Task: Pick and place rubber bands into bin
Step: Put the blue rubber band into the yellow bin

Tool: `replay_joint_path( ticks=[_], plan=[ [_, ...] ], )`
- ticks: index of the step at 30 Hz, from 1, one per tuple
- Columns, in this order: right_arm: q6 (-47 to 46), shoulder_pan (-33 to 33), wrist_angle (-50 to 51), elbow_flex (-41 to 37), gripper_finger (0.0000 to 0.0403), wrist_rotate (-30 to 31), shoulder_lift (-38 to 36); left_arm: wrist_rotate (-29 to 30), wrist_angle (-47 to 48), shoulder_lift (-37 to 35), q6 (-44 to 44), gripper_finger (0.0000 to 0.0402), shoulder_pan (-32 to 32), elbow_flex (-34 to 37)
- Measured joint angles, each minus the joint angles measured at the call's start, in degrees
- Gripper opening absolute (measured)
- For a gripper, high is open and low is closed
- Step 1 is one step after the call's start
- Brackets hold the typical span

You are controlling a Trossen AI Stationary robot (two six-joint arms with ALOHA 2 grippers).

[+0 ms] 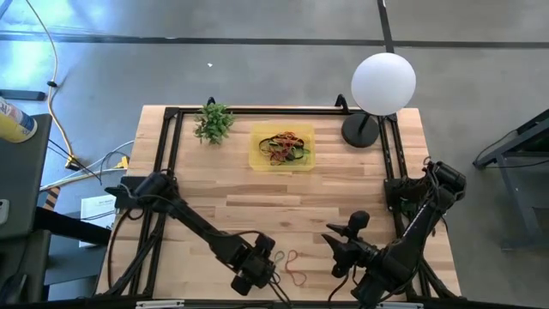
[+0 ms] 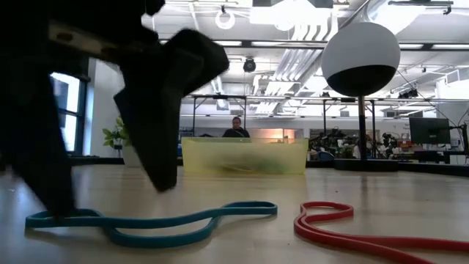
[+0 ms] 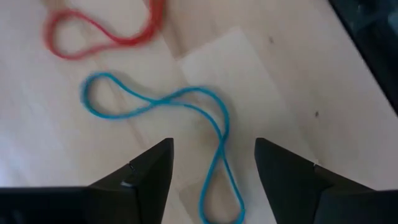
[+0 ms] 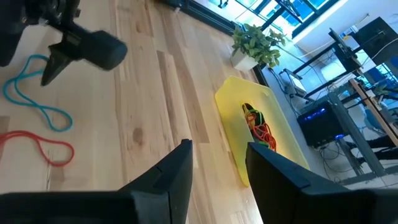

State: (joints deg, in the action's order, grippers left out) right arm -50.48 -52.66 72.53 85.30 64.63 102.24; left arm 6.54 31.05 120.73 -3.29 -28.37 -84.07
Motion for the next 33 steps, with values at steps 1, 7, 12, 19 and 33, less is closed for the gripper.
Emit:
replay_joint_path(
  ticks=[1, 7, 12, 19, 33],
  plan=[
    [-0.02, 0.0, -0.02, 0.0, 0.014, -0.01, 0.0, -0.76, 0.31, 0.25, 0.03, 0.0216, 0.01, 0.0],
    [0.11, 0.0, -0.21, 0.0, 0.014, -0.03, 0.0, -1.18, 0.15, 1.04, 0.02, 0.0215, 0.36, 0.01],
    [0.13, 0.0, -0.42, 0.0, 0.014, -0.03, 0.0, -1.04, 0.05, 1.04, -0.37, 0.0199, 0.38, 0.02],
    [0.14, 0.0, -0.42, 0.0, 0.0139, -0.03, 0.0, -1.95, 0.36, 1.95, -3.04, 0.0169, 1.03, -0.16],
    [0.42, 0.0, -0.39, 0.02, 0.0139, -0.05, 0.0, -2.62, 1.38, 3.91, -3.34, 0.012, 1.1, -1.68]
  ],
)
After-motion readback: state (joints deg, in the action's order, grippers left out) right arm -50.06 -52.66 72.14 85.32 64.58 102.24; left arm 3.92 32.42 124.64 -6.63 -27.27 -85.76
